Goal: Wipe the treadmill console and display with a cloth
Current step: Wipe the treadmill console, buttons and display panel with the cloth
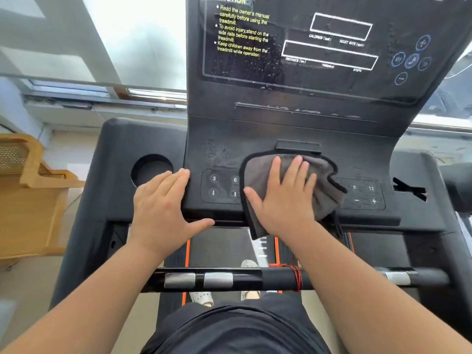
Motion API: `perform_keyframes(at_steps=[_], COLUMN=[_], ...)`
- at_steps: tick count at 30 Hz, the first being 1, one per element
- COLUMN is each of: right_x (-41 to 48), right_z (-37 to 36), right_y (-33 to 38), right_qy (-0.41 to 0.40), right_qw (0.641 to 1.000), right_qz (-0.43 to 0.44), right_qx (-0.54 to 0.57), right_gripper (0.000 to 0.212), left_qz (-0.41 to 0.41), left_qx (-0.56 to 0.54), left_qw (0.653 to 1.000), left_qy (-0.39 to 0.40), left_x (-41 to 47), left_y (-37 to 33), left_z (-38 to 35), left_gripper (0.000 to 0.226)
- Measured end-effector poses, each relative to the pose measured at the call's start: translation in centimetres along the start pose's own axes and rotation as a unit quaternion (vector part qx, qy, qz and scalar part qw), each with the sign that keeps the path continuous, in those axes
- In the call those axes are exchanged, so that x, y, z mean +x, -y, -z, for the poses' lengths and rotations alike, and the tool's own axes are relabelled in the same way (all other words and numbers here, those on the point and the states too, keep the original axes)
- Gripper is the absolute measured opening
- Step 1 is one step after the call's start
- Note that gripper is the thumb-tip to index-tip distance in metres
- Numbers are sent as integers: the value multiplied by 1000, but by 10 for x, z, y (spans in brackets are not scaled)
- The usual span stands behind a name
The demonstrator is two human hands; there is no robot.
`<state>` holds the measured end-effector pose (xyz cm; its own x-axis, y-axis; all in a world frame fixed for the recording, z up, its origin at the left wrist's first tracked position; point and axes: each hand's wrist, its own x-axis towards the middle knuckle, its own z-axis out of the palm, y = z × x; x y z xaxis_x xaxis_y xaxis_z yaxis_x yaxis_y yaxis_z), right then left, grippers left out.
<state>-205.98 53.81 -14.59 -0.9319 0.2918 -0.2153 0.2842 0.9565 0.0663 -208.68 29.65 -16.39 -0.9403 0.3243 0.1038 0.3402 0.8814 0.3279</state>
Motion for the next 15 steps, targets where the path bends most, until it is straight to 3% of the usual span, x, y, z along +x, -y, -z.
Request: perform_keyframes(at_steps=[3,8,10,12,15], right_x=[12,-13,-24,-24,-1], right_z=[-7,-19,-19,-13,-3], right_y=[36,29,6,-11,-4], right_qy=[-25,-31,-5,17,-9], right_qw=[998,963,969,986,995], right_qz=[52,269,248,163,95], right_qx=[36,15,12,24,23], right_gripper=[102,79,82,92,100], left_qz=[-3,9,1,-12,-22], left_qx=[4,16,19,18,15], left_qw=[1000,999,999,999,999], left_qy=[-4,-31,-40,-37,-32], left_x=[0,-1,0,-1,-3], left_y=[2,10,15,19,21], left_z=[0,-1,-3,-3,-2], left_gripper=[110,107,101,97,93])
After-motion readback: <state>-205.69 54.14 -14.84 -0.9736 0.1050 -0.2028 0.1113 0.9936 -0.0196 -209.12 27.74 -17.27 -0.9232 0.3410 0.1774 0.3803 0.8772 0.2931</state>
